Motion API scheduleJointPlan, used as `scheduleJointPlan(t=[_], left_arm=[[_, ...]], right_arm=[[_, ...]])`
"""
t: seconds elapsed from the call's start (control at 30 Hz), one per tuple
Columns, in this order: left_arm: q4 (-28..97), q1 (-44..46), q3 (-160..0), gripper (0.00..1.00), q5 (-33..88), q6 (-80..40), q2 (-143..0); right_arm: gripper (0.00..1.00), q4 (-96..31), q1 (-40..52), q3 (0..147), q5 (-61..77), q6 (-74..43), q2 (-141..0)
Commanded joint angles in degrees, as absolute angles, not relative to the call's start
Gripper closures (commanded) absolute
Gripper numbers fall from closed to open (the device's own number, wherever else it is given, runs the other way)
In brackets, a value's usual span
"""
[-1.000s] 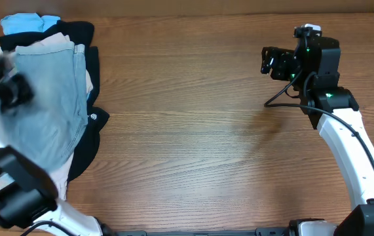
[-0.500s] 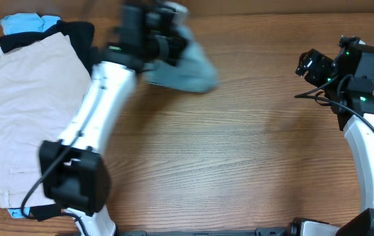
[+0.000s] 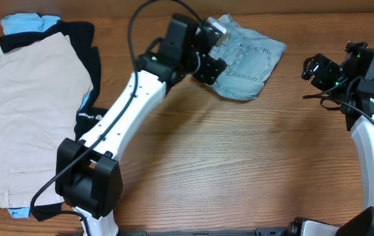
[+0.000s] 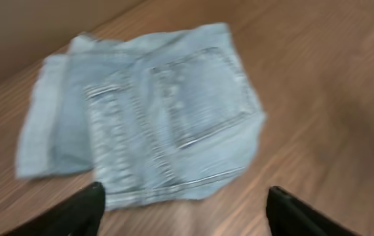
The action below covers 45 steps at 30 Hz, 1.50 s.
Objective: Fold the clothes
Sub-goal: 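Lift the denim jeans with the left gripper and carry them to table center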
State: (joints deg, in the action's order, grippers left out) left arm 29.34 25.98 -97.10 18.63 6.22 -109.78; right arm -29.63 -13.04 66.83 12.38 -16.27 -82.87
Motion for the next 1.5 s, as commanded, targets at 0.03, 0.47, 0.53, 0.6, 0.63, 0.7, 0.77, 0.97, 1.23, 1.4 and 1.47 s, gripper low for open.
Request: scheduleJointPlan(t=[0.03,0.47,0.53,0.6,0.63,0.7,0.77,0.97,1.23,1.4,1.47], left_arm=[[27.18,21.58,-98.78,0.12,18.57,8.01,-114.13],[14.52,21.23,-119.35,0.08,23.83,7.79,-143.02],[16.01,21.39,-121.75,0.09,23.83,7.70,-144.97],[16.51,21.69,-122.17,0.12,24.08,7.66,-145.49],[16.95,21.98,-122.17,0.14,24.10,7.66,-145.53],[18.28,22.92,-122.15,0.16,23.99,7.79,-145.88],[20.05,23.81,-122.04,0.17,23.46,9.89,-146.41],[22.41,25.17,-122.04,0.35,18.63,10.55,-147.04],[24.58,24.77,-122.04,0.69,17.34,10.50,-147.04],[36.49,24.95,-122.85,0.78,17.34,10.46,-146.98],[44.03,24.86,-123.66,0.76,17.02,10.48,-146.98]], right_arm=[[0.05,-28.73,-9.61,68.34,14.20,-12.93,-81.47],[0.06,-30.02,-5.48,68.34,11.20,-11.97,-81.89],[0.07,-30.13,-5.48,68.34,11.14,-11.94,-81.89],[0.06,-30.13,-5.48,68.34,11.14,-11.97,-81.89],[0.07,-30.13,-5.48,68.34,11.14,-11.97,-81.89],[0.07,-30.11,-5.48,68.34,11.14,-11.97,-81.89],[0.07,-30.11,-5.48,68.34,11.14,-11.97,-81.89],[0.06,-30.13,-5.48,68.34,11.00,-11.94,-81.89],[0.07,-29.93,-5.48,68.34,10.98,-11.97,-81.89],[0.07,-30.15,-5.48,68.34,10.98,-11.94,-81.89],[0.07,-30.22,-5.48,68.31,10.98,-11.94,-81.89]])
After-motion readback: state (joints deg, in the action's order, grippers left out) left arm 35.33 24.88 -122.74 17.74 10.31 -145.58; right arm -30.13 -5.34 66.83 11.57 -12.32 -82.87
